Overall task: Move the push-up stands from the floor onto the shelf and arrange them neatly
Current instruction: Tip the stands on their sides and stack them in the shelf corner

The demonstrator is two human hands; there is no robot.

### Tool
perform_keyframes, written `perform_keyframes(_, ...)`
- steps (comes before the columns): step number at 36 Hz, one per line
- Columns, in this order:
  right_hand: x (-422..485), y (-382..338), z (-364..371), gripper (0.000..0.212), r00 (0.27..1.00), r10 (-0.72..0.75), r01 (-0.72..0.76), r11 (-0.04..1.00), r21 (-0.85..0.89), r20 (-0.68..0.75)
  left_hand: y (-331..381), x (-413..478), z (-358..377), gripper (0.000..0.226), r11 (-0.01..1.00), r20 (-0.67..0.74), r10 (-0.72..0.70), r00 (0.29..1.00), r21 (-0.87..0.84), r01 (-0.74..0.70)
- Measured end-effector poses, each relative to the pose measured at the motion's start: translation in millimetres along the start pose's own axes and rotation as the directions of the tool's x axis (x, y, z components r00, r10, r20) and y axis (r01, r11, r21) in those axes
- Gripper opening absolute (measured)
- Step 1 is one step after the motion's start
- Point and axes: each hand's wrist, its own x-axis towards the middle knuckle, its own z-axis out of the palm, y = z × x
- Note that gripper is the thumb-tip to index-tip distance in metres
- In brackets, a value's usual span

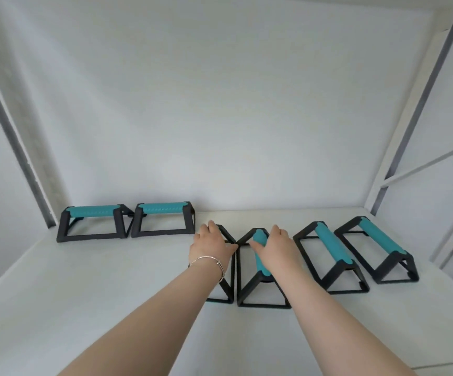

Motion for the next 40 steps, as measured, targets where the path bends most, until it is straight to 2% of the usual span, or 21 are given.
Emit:
perform_keyframes(8, 4, -2, 0, 0.059, 0.994, 0.026, -0.032, 0.998, 0.055, 0.107, 2, -1, 4, 0.057, 0.983, 0.009, -0.178, 0.984, -0.038, 0.178)
perform_keyframes(12, 3, -5, -2, 0.057, 0.989, 0.053, -0.064, 0.995, 0.073, 0.138, 1, -1, 5, 0.039, 0.982, 0.001, -0.187, 0.982, -0.036, 0.187)
perform_keyframes(16, 5, -7, -3, 0.052, 0.983, 0.06, -0.082, 0.99, 0.119, 0.174, 1, -2, 7, 0.035, 0.979, -0.025, -0.198, 0.98, -0.045, 0.197)
perform_keyframes(22, 9, -8, -11, 0.053, 0.979, 0.064, -0.083, 0.992, 0.092, 0.192, -8, 0, 1, 0.031, 0.983, -0.019, -0.177, 0.984, -0.056, 0.176)
perform_keyframes(27, 9, -4, -21, 0.042, 0.985, 0.031, -0.042, 0.997, 0.062, 0.17, -37, 1, -16, 0.034, 0.987, -0.023, -0.13, 0.991, -0.101, 0.127)
perform_keyframes(32, 5, -12, -27, 0.035, 0.982, -0.069, 0.067, 0.998, 0.017, 0.177, -74, -1, -44, 0.031, 0.99, -0.043, -0.045, 0.998, -0.132, 0.039)
perform_keyframes(35, 2, -27, -24, 0.036, 0.968, -0.143, 0.13, 0.989, 0.074, 0.208, -101, 0, -66, 0.027, 0.997, -0.005, 0.006, 1.0, -0.081, -0.006)
perform_keyframes(40, -2, -64, -9, 0.045, 0.934, -0.239, 0.217, 0.97, 0.111, 0.265, -151, 2, -107, 0.035, 0.996, 0.096, 0.087, 0.992, -0.018, -0.085)
